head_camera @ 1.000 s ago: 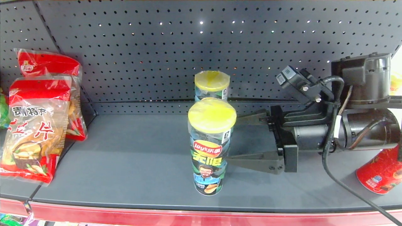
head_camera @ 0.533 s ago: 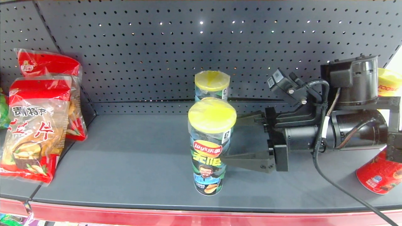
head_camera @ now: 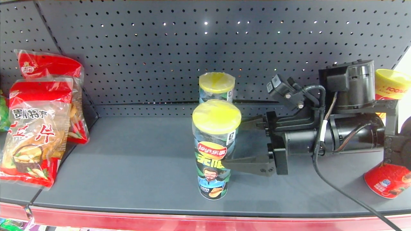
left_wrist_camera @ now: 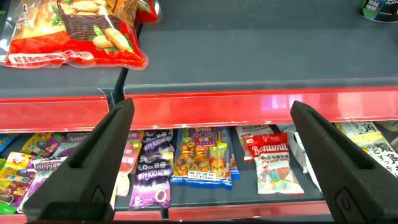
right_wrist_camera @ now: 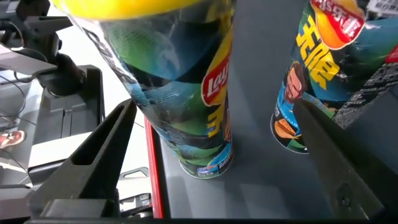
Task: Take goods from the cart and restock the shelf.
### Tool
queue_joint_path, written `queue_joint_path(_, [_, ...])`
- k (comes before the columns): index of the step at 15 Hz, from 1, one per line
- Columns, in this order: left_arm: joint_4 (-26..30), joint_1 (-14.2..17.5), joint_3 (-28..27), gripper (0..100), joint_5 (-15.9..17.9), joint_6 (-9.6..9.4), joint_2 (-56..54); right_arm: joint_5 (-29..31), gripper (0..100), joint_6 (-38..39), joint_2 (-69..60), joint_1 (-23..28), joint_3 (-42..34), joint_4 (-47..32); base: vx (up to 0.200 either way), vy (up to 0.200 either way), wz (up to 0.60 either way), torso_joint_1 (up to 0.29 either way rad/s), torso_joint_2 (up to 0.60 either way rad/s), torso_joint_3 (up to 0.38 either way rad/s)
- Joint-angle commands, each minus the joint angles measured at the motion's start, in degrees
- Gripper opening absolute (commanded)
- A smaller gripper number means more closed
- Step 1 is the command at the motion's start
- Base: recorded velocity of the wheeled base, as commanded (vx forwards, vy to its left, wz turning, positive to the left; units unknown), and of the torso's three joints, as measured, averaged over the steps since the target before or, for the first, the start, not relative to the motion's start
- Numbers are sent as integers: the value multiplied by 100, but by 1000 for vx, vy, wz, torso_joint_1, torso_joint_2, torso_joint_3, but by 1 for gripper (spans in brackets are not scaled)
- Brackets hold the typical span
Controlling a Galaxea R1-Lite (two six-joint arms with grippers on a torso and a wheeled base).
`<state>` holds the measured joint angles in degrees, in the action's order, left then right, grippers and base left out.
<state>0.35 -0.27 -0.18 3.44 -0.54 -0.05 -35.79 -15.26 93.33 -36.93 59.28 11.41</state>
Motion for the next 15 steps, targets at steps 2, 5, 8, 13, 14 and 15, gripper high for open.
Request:
queue_joint_path(2, [0,0,1,100,-1,1,5,-7,100,-3,54,27,-4,10,0,0,0,0,0,0])
queue_joint_path(5, [0,0,1,100,-1,1,5,-7,100,-12,62,89,-13,10,0,0,0,0,0,0])
queue_joint_path(8, [0,0,1,100,-1,1,5,-16,100,-21,62,151,-22,10,0,0,0,0,0,0])
queue_joint_path(13, [0,0,1,100,-1,1,5,-51,100,-47,45,186,-48,19,0,0,0,0,0,0])
queue_joint_path(14, [0,0,1,100,-1,1,5,-60,100,-56,27,177,-57,19,0,0,0,0,0,0])
queue_joint_path(15, [0,0,1,100,-1,1,5,-68,100,-56,10,168,-57,19,0,0,0,0,0,0])
